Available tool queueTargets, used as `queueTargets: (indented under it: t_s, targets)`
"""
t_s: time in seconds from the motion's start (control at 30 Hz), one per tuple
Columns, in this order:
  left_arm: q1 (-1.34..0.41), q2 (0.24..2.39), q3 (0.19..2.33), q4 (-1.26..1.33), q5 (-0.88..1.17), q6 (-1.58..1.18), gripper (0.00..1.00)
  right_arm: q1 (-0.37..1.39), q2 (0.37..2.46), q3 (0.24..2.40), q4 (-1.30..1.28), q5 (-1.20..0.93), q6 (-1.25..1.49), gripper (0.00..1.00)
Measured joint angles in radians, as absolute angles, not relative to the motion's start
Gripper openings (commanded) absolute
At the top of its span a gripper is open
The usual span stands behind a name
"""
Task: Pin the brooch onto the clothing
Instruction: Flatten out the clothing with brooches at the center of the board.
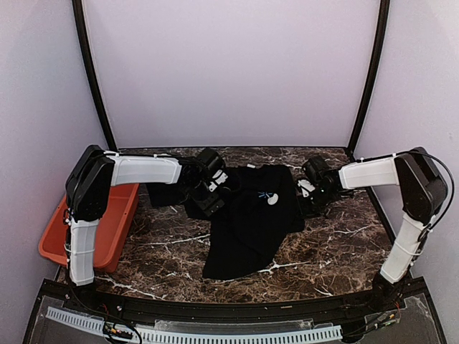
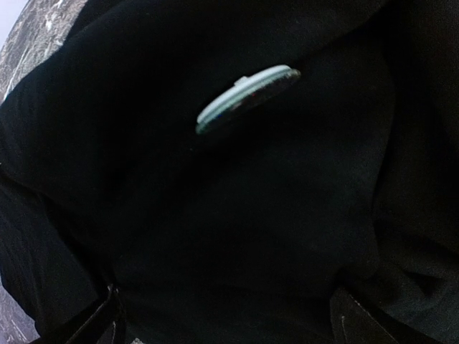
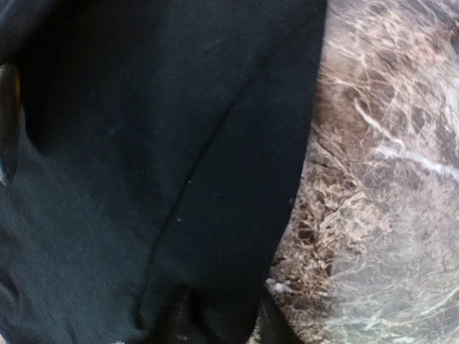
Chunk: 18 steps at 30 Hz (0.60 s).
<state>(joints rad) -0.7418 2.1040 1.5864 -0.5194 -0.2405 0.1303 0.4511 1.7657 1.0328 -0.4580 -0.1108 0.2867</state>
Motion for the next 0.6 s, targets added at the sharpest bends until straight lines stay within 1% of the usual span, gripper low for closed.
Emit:
queueTargets:
  t_s: [0.03, 0.07, 0.13, 0.2, 0.23, 0.27, 0.3, 0.33, 0.37, 0.43, 0.6]
  targets:
    - [-0.742, 2.107, 1.586, -0.524, -0.239, 0.134, 0.99, 0.451, 1.771, 1.035, -0.456, -0.116, 0.288, 0.00]
    - [-0.742, 2.107, 1.586, -0.527, -0.236, 0.138, 0.99, 0.451, 1.775, 1.037, -0.455, -0.120, 0.287, 0.00]
    - [-0.743, 2.107, 1.586, -0.528, -0.226, 0.145, 0.95, 0.451, 1.781, 1.048, -0.458, -0.125, 0.283, 0.00]
    - [-0.743, 2.109, 1.586, -0.530, -0.216, 0.150, 0.65, 0.451, 1.789, 1.068, -0.471, -0.111, 0.279, 0.00]
    - [-0.743, 2.111, 1.586, -0.532, -0.208, 0.154, 0.41, 0.451, 1.791, 1.081, -0.480, -0.097, 0.274, 0.00]
    - [-0.743, 2.114, 1.587, -0.534, -0.202, 0.150, 0.32, 0.451, 1.794, 1.098, -0.495, -0.073, 0.268, 0.00]
    - [-0.743, 2.119, 1.587, -0.537, -0.200, 0.160, 0.19, 0.450, 1.794, 1.119, -0.512, -0.045, 0.262, 0.00]
    - [-0.743, 2.125, 1.587, -0.543, -0.199, 0.160, 0.14, 0.449, 1.794, 1.140, -0.529, -0.020, 0.254, 0.00]
    - [-0.743, 2.133, 1.587, -0.549, -0.200, 0.162, 0.06, 0.448, 1.794, 1.177, -0.554, 0.020, 0.240, 0.00]
    - [-0.743, 2.152, 1.588, -0.558, -0.207, 0.168, 0.01, 0.442, 1.795, 1.248, -0.592, 0.089, 0.216, 0.00]
    - [-0.745, 2.159, 1.597, -0.567, -0.240, 0.178, 0.01, 0.431, 1.836, 1.448, -0.661, 0.269, 0.144, 0.00]
